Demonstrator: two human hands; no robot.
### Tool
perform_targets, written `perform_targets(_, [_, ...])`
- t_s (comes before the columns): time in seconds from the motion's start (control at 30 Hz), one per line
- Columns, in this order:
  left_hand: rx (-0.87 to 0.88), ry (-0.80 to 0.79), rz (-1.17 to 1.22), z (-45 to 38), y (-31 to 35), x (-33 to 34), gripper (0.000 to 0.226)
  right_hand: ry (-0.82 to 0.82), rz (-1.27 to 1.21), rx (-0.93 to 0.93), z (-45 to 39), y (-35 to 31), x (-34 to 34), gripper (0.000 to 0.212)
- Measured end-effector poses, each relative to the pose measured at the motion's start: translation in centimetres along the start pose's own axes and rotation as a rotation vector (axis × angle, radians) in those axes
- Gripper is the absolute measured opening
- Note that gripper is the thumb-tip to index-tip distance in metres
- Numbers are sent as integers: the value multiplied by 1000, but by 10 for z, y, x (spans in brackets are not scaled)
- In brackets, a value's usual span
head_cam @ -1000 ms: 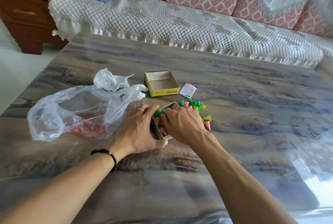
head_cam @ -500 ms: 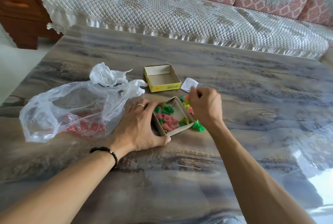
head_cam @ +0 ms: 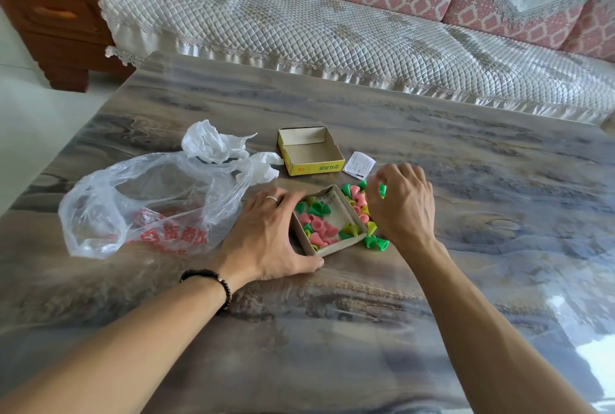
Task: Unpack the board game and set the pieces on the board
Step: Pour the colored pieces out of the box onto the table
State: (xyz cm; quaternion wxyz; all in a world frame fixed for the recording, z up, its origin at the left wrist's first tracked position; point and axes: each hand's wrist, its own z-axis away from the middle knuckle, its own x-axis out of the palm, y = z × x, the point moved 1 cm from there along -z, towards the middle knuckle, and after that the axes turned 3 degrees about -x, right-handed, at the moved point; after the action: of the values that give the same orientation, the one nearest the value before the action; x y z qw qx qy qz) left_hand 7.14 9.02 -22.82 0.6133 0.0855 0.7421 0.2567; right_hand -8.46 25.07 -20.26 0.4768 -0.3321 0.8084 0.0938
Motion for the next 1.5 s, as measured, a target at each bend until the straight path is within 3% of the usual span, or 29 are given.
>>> perform_targets(0.07, [1, 9, 12, 0, 0, 0, 101, 6, -142, -195, 2, -17, -4, 20])
perform_targets(0.17, [-9, 8, 11, 0, 0, 1, 101, -160, -216, -395, 13, -44, -2, 24])
perform_targets(0.27, [14, 26, 21, 0, 1, 0, 96, -367, -197, -413, 16, -54, 3, 39])
perform_targets(0.33, [24, 30, 32, -1, 1, 0, 93, -442, -217, -415, 16, -53, 5, 37])
perform_targets(0.53, [10, 8, 2, 0, -1, 2, 104, -512, -114, -456, 16, -50, 0, 25])
perform_targets(0.7, [-2, -8, -23, 0, -1, 1, 108, -480, 56, -478, 14, -61, -2, 17])
perform_targets(0.93, [-10, -4, -39, 0, -1, 2, 107, -389, -47, -422, 14, -61, 6, 24])
perform_targets(1.1, [-18, 15, -17, 1, 0, 2, 103, -254, -377, -87, 6, -45, -7, 24])
perform_targets(1.27, [0, 14, -9, 0, -1, 2, 104, -141, -337, 138, -2, -5, -14, 24])
perform_targets(1.5, [-7, 1, -13, 1, -1, 1, 108, -372, -78, 85, 0, 22, -8, 20])
